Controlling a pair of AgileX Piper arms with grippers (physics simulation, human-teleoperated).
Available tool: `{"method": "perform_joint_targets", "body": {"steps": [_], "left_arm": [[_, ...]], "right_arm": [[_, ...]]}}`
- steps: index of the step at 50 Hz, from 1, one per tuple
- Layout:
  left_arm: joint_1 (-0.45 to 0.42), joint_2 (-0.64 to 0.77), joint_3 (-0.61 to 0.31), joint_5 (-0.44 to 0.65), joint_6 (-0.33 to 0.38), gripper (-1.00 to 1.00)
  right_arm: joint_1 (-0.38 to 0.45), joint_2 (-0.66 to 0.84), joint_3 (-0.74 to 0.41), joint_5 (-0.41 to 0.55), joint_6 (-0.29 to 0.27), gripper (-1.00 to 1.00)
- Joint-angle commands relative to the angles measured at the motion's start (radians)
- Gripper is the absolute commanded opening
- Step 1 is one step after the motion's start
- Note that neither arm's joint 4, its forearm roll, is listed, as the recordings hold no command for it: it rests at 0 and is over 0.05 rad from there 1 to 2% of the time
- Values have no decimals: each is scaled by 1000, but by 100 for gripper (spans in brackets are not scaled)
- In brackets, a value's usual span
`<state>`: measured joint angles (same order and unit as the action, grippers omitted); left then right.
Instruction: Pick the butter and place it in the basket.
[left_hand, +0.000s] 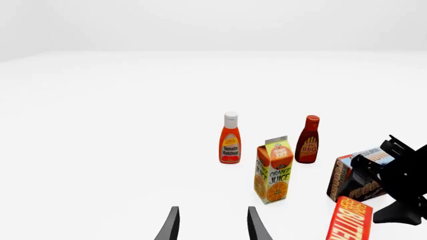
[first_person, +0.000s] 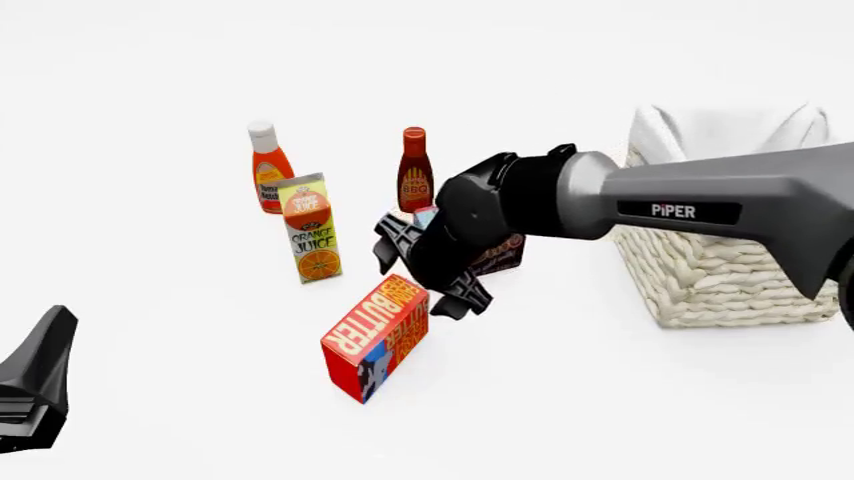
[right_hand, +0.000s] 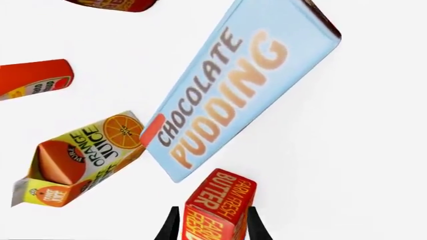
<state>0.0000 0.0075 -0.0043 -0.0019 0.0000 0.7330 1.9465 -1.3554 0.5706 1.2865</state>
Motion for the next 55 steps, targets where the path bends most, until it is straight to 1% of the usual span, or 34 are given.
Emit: {"method": "perform_joint_targets", "body": {"steps": [1, 30, 34, 35, 38, 41, 44, 47, 49, 55], "left_arm": [[0, 0, 0, 0, 0, 100], [0, 0, 0, 0, 0, 100], [0, 0, 0, 0, 0, 100], [0, 0, 0, 0, 0, 100], [0, 0, 0, 0, 0, 100], [0, 0, 0, 0, 0, 100], [0, 0, 0, 0, 0, 100], [0, 0, 0, 0, 0, 100], [0, 0, 0, 0, 0, 100], [0, 0, 0, 0, 0, 100]], "right_arm": [[11, 17, -11, -4, 4, 100], [5, 77, -20, -26, 29, 100], [5, 87, -27, -23, 23, 100], [6, 90, -31, -21, 19, -100], [8, 98, -41, -12, 10, -100], [-12, 91, -56, 9, -30, -100], [-13, 90, -68, 24, -44, -100], [-8, 89, -74, 29, -44, -100], [-14, 80, -71, 30, -54, -100], [-1, 64, -62, 41, -38, -100]]}}
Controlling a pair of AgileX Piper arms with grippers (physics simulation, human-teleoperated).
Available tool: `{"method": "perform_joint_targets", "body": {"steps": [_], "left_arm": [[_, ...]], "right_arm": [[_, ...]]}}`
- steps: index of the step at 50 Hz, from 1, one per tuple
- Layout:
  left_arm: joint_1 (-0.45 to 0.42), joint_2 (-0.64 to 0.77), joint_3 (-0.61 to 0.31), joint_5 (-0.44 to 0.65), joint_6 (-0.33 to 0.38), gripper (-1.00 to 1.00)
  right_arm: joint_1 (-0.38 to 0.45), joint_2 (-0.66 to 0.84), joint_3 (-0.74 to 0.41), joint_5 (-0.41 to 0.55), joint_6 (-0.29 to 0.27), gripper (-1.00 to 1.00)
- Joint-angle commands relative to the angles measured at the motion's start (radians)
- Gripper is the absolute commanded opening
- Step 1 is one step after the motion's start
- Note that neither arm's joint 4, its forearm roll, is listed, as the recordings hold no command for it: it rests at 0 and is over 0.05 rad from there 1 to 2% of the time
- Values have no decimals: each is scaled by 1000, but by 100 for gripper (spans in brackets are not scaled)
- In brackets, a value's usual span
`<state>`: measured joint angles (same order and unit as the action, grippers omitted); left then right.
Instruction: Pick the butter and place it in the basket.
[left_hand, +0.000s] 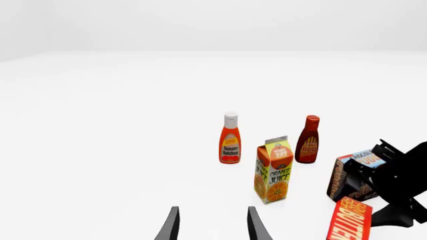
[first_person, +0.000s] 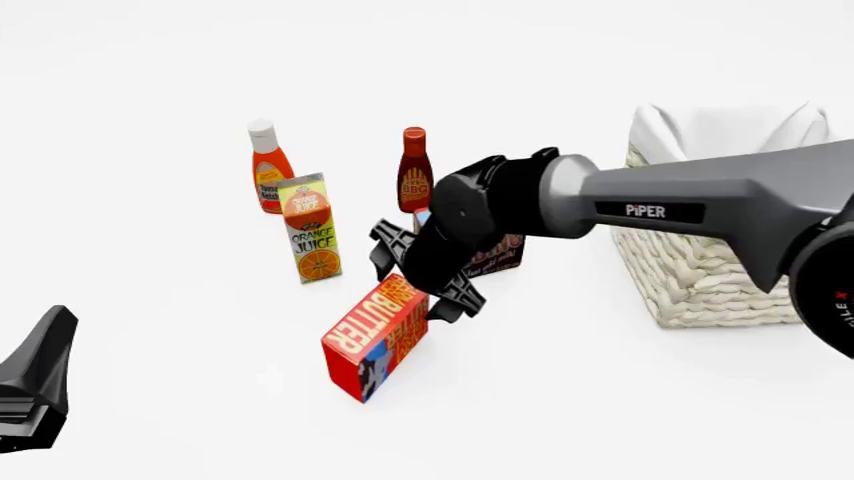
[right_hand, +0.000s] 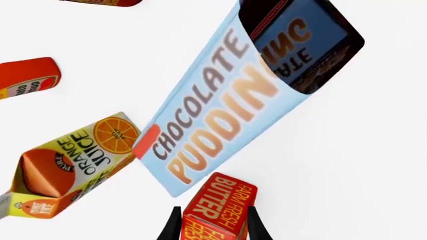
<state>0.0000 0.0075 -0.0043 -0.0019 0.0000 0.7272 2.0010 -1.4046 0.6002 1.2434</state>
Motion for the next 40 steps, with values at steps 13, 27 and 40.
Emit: {"method": "perform_joint_targets", "body": {"steps": [13, 27, 40], "left_arm": [[0, 0, 0, 0, 0, 100], [0, 0, 0, 0, 0, 100], [0, 0, 0, 0, 0, 100]], "right_arm": [[44, -55, 40, 26, 37, -100], [50, -114, 81, 25, 25, -100], [58, -182, 109, 35, 0, -100]]}}
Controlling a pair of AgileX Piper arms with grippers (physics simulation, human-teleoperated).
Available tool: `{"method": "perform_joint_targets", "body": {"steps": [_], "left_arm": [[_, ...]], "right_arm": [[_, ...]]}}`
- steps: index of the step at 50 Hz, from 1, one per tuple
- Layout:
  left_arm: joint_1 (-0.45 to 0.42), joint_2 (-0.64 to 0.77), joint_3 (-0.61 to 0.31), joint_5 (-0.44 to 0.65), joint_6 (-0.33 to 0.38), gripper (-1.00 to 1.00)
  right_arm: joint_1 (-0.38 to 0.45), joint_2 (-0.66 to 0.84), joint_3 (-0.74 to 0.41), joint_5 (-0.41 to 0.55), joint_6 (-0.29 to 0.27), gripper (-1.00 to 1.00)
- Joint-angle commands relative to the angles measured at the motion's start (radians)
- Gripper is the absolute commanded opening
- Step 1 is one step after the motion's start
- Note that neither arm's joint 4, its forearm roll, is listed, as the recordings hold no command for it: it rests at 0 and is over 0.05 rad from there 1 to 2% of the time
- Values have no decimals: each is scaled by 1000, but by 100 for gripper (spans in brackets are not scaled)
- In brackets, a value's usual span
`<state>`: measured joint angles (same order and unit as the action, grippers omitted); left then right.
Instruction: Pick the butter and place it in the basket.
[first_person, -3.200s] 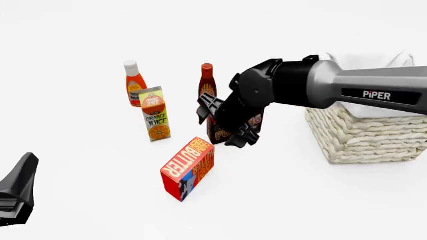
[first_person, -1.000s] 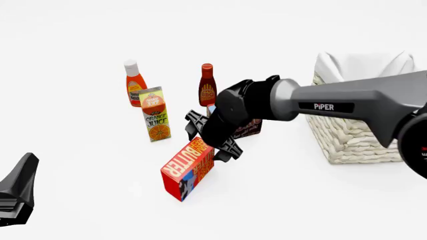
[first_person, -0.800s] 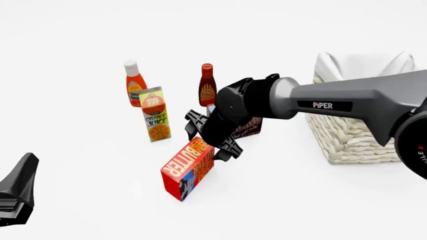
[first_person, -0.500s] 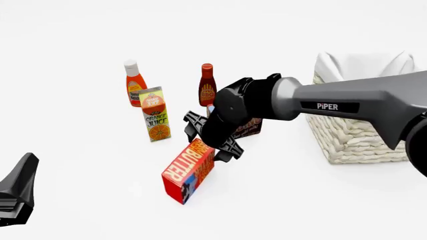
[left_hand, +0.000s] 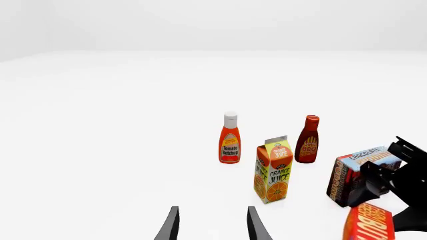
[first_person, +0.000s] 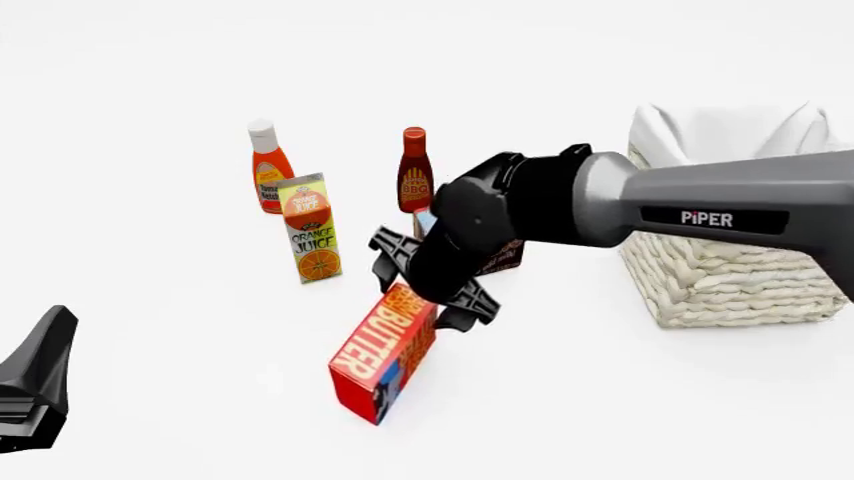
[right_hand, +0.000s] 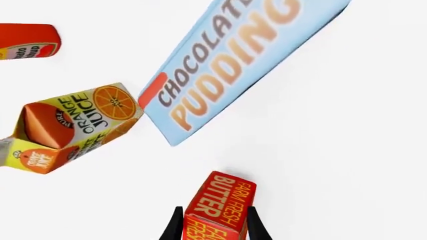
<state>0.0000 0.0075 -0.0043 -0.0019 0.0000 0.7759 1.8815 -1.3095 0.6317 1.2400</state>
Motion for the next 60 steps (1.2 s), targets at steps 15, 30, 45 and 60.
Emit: {"method": "perform_joint_targets", "body": {"steps": [15, 30, 45, 60], "left_arm": [[0, 0, 0, 0, 0, 100], [0, 0, 0, 0, 0, 100], [0, 0, 0, 0, 0, 100], [0, 0, 0, 0, 0, 100]], "right_arm": [[14, -134, 30, 20, -10, -100], [14, -221, 76, 28, -13, -100], [16, -348, 102, 68, -20, -100], [-13, -457, 98, 118, -47, -100]]}}
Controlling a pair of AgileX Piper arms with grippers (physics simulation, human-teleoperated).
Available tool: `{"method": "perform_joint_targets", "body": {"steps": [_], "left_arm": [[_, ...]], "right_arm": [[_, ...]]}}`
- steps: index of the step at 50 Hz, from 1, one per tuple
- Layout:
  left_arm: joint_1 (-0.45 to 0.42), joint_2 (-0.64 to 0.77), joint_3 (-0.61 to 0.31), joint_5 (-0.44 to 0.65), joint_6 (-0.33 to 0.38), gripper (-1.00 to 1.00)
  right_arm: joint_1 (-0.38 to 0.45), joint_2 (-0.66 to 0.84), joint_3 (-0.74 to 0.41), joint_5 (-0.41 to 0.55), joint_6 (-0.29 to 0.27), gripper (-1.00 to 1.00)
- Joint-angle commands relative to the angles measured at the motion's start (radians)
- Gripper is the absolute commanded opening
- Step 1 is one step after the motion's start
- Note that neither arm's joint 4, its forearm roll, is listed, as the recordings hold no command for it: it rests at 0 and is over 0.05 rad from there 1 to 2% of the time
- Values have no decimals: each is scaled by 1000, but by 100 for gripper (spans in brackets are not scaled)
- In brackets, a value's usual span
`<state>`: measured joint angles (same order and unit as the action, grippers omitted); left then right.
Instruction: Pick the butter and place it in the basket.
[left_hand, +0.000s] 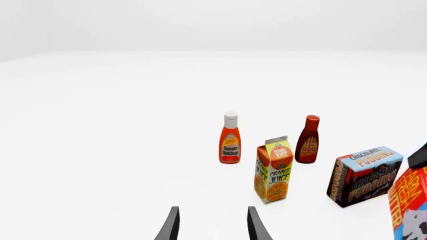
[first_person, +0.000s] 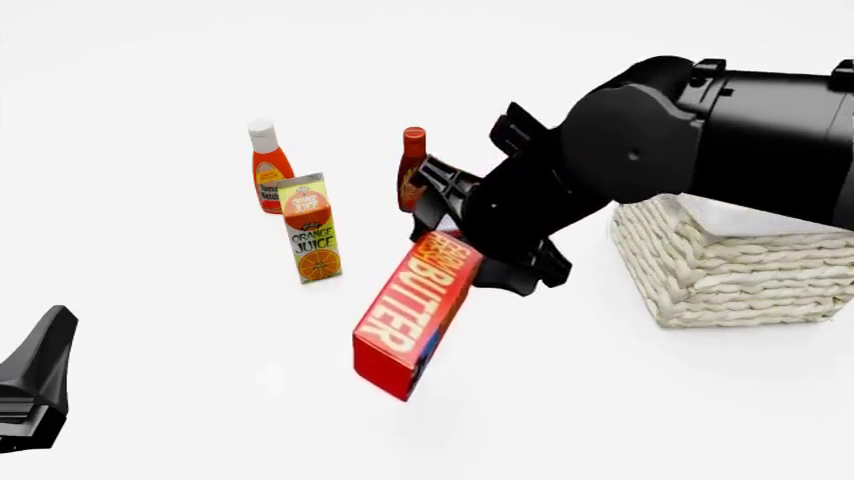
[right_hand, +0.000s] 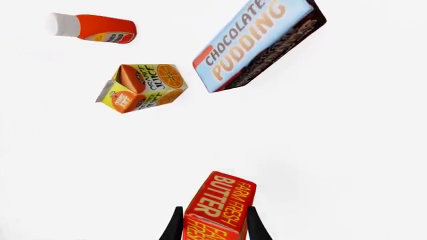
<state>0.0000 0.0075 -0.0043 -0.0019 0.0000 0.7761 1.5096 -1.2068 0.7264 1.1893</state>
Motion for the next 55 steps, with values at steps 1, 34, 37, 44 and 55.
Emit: {"method": "perform_joint_targets", "body": {"steps": [1, 34, 37, 44, 55], "left_arm": [[0, 0, 0, 0, 0, 100], [0, 0, 0, 0, 0, 100], [0, 0, 0, 0, 0, 100], [0, 0, 0, 0, 0, 100], [0, 0, 0, 0, 0, 100]], "right_arm": [[-13, -85, -5, 24, 3, -100], [-109, -297, -59, 140, 7, -100], [-116, -305, -64, 144, 10, -100], [-144, -332, -84, 153, 24, -100], [-161, -355, -118, 186, 36, -100]]}}
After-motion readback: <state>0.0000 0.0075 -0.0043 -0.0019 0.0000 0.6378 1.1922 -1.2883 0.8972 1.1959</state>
